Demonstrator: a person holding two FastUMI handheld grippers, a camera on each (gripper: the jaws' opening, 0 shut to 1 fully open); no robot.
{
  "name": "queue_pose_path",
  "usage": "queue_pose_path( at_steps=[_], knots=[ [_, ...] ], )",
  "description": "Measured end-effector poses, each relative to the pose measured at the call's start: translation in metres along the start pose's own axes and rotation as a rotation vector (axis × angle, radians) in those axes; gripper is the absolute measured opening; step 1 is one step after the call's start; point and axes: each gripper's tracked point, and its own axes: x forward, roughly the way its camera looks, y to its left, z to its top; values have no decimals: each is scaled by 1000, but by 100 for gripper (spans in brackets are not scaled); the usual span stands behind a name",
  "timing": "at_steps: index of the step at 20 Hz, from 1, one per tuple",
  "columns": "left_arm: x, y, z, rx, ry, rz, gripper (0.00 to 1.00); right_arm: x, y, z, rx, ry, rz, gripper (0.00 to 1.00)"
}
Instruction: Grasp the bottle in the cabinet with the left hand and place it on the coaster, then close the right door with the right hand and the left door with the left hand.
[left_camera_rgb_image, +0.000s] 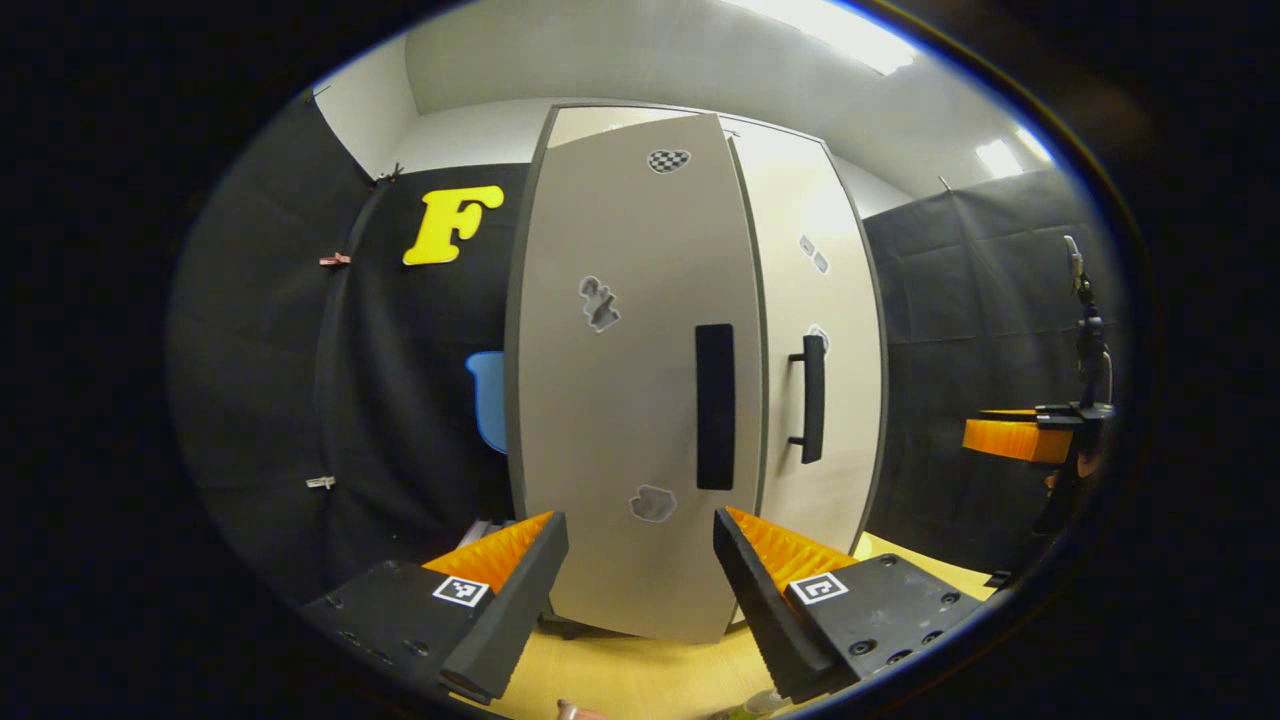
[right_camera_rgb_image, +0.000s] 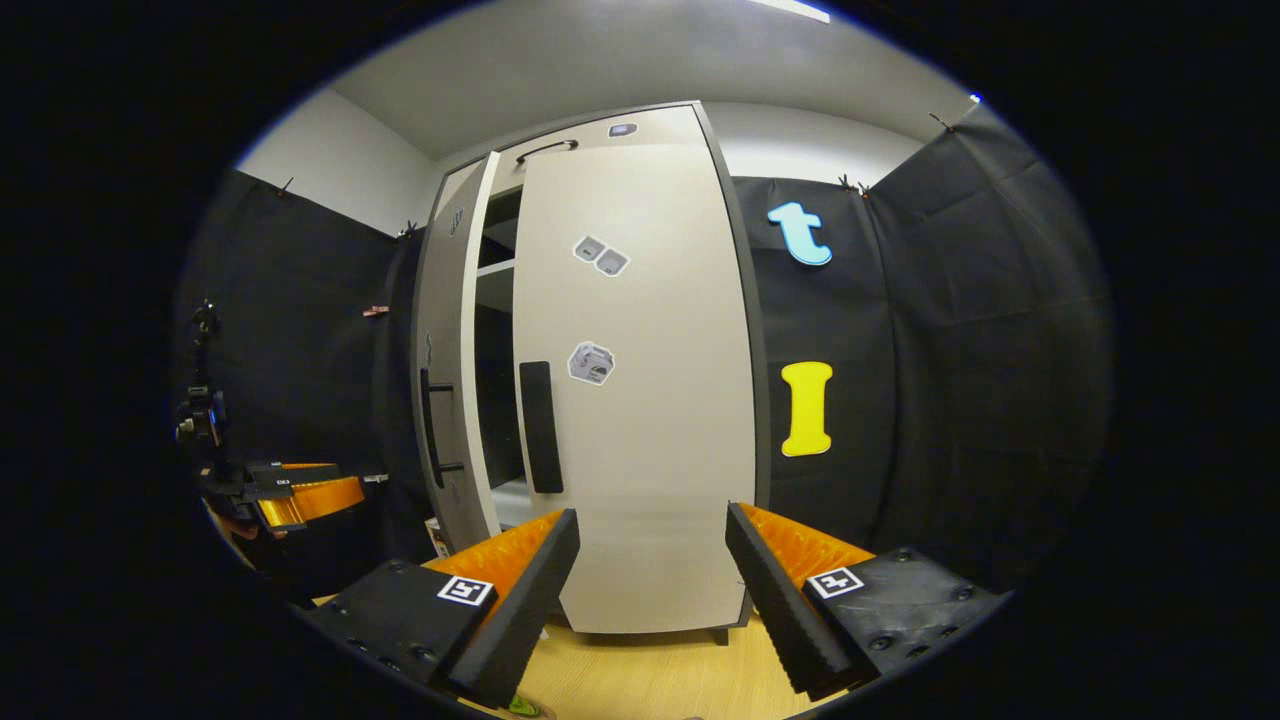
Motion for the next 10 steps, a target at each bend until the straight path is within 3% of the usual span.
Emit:
queue_pose_path(
  at_steps=[4, 10],
  knots=[
    [-6, 11, -1, 6, -4, 45, 93, -4, 1, 1, -6, -4, -19, 98],
    [-11, 7, -4, -13, 4, 25, 93, -13, 5, 1, -23, -1, -20, 98]
  ],
)
